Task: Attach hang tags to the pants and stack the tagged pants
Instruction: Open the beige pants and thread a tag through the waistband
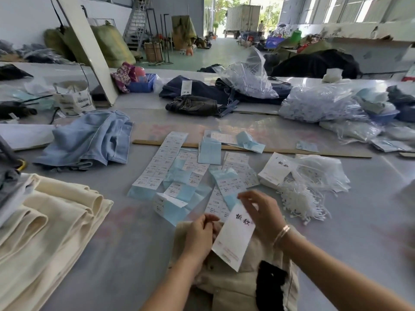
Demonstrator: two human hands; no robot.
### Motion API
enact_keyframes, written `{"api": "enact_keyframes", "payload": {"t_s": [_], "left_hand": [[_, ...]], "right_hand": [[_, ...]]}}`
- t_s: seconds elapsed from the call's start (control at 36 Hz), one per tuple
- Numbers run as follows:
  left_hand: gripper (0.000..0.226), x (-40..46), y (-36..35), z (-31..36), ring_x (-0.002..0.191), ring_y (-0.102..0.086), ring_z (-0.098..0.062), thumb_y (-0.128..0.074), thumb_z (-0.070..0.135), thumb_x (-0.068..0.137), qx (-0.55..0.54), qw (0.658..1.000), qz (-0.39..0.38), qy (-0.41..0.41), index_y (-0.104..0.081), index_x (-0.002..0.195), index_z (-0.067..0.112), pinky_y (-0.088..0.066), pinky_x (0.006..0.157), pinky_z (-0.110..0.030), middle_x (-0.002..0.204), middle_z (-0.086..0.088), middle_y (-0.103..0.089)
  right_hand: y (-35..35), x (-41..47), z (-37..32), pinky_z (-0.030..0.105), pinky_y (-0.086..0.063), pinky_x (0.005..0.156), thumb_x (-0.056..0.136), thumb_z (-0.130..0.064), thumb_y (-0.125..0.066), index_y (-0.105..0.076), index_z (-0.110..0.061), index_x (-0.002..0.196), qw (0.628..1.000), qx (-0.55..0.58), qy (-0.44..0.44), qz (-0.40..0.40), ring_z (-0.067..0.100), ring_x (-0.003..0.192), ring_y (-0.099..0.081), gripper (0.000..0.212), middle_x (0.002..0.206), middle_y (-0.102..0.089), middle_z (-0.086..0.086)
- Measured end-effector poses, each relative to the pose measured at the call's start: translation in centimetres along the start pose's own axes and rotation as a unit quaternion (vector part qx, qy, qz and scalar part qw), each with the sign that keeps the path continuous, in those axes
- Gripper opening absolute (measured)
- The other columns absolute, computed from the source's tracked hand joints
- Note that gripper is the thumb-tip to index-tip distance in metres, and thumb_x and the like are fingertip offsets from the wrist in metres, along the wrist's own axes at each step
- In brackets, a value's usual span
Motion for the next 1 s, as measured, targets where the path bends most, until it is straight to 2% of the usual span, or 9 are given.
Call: {"api": "enact_keyframes", "payload": {"t_s": [0.08, 0.19, 0.36, 0.44, 0.53, 0.61, 0.81, 0.92, 1.0], "left_hand": [[0.024, 0.1, -0.2, 0.5, 0.057, -0.057, -0.002, -0.042, 0.022, 0.102, 0.094, 0.992, 0.025, -0.074, -0.061, 0.087, 0.024, -0.045, 0.053, -0.015, 0.074, 0.002, -0.066], [0.025, 0.5, -0.6, 0.8, 0.065, -0.063, -0.01, -0.054, 0.045, 0.094, 0.071, 0.995, -0.006, -0.064, -0.06, 0.087, 0.021, -0.052, 0.058, -0.023, 0.077, 0.001, -0.066], [0.027, 1.1, -1.5, -0.1, 0.066, -0.054, 0.001, -0.074, 0.02, 0.082, 0.147, 0.983, -0.063, -0.089, -0.059, 0.104, 0.022, -0.047, 0.064, -0.01, 0.079, 0.009, -0.06], [0.038, 0.8, -1.9, 0.3, 0.076, -0.058, -0.001, -0.071, 0.033, 0.084, 0.193, 0.975, -0.07, -0.085, -0.057, 0.117, 0.019, -0.051, 0.071, -0.015, 0.086, 0.009, -0.062], [0.049, 0.2, -3.3, 1.2, 0.097, -0.062, -0.011, -0.065, 0.054, 0.082, 0.324, 0.939, -0.076, -0.085, -0.056, 0.119, 0.024, -0.054, 0.085, -0.029, 0.106, 0.006, -0.066], [0.056, -0.2, -4.1, 1.8, 0.103, -0.06, -0.016, -0.062, 0.063, 0.079, 0.411, 0.907, -0.044, -0.075, -0.052, 0.121, 0.027, -0.05, 0.08, -0.029, 0.115, 0.004, -0.064], [0.034, 0.2, -5.2, 2.2, 0.11, -0.058, -0.024, -0.059, 0.035, 0.09, 0.449, 0.885, -0.043, -0.116, -0.055, 0.121, 0.021, -0.047, 0.087, -0.033, 0.121, -0.003, -0.064], [0.023, 0.4, -5.5, 5.0, 0.105, -0.054, -0.023, -0.047, 0.03, 0.096, 0.462, 0.85, -0.017, -0.253, -0.062, 0.102, 0.013, -0.047, 0.088, -0.034, 0.111, -0.005, -0.06], [0.02, 1.5, -6.3, 4.9, 0.132, -0.036, -0.025, -0.044, 0.023, 0.094, 0.505, 0.805, -0.065, -0.305, -0.059, 0.096, 0.01, -0.029, 0.112, -0.04, 0.141, -0.008, -0.044]], "right_hand": [[-1.4, 2.2, 4.9, 0.03, -0.047, 0.09, 0.091, -0.011, -0.059, -0.067, -0.01, 0.11, 0.991, -0.079, -0.096, -0.05, 0.024, 0.103, -0.063, 0.02, 0.116, -0.066, 0.007], [-4.4, 2.5, 9.4, 0.033, -0.034, 0.109, 0.092, -0.027, -0.056, -0.049, -0.017, 0.137, 0.956, -0.155, -0.172, -0.181, 0.022, 0.131, -0.043, 0.046, 0.147, -0.041, 0.001], [-6.0, 2.1, 9.6, 0.033, -0.028, 0.112, 0.093, -0.047, -0.051, -0.043, -0.025, 0.142, 0.934, -0.222, -0.126, -0.249, 0.02, 0.139, -0.031, 0.054, 0.154, -0.03, -0.004], [-6.2, 1.6, 9.5, 0.033, -0.02, 0.114, 0.09, -0.056, -0.051, -0.034, -0.024, 0.147, 0.926, -0.236, -0.105, -0.274, 0.022, 0.142, -0.023, 0.067, 0.156, -0.026, -0.003], [-6.1, 1.5, 8.5, 0.03, -0.025, 0.11, 0.096, -0.043, -0.047, -0.041, -0.025, 0.143, 0.931, -0.252, -0.056, -0.258, 0.023, 0.137, -0.031, 0.05, 0.153, -0.033, -0.003], [-5.9, 1.2, 7.8, 0.029, -0.033, 0.104, 0.1, -0.036, -0.043, -0.051, -0.023, 0.135, 0.94, -0.255, -0.029, -0.225, 0.023, 0.129, -0.043, 0.038, 0.145, -0.046, -0.001], [-4.6, 0.3, 7.2, 0.027, -0.045, 0.082, 0.099, -0.04, -0.044, -0.065, -0.017, 0.104, 0.958, -0.249, -0.021, -0.138, 0.017, 0.105, -0.056, 0.031, 0.11, -0.065, -0.002], [-4.0, 0.2, 7.1, 0.035, -0.047, 0.081, 0.095, -0.022, -0.053, -0.063, -0.006, 0.091, 0.973, -0.21, -0.025, -0.095, 0.026, 0.098, -0.057, 0.019, 0.096, -0.064, 0.009], [-3.9, 0.2, 7.2, 0.033, -0.043, 0.076, 0.092, -0.021, -0.059, -0.059, -0.005, 0.082, 0.978, -0.186, -0.033, -0.086, 0.027, 0.089, -0.058, 0.019, 0.088, -0.062, 0.011]]}}
Point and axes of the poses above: each hand's wrist, its own x-axis towards the middle knuckle, its own y-axis out of the back of the hand, z = x × y, the point moved 8 cm from there along x, towards the middle knuckle
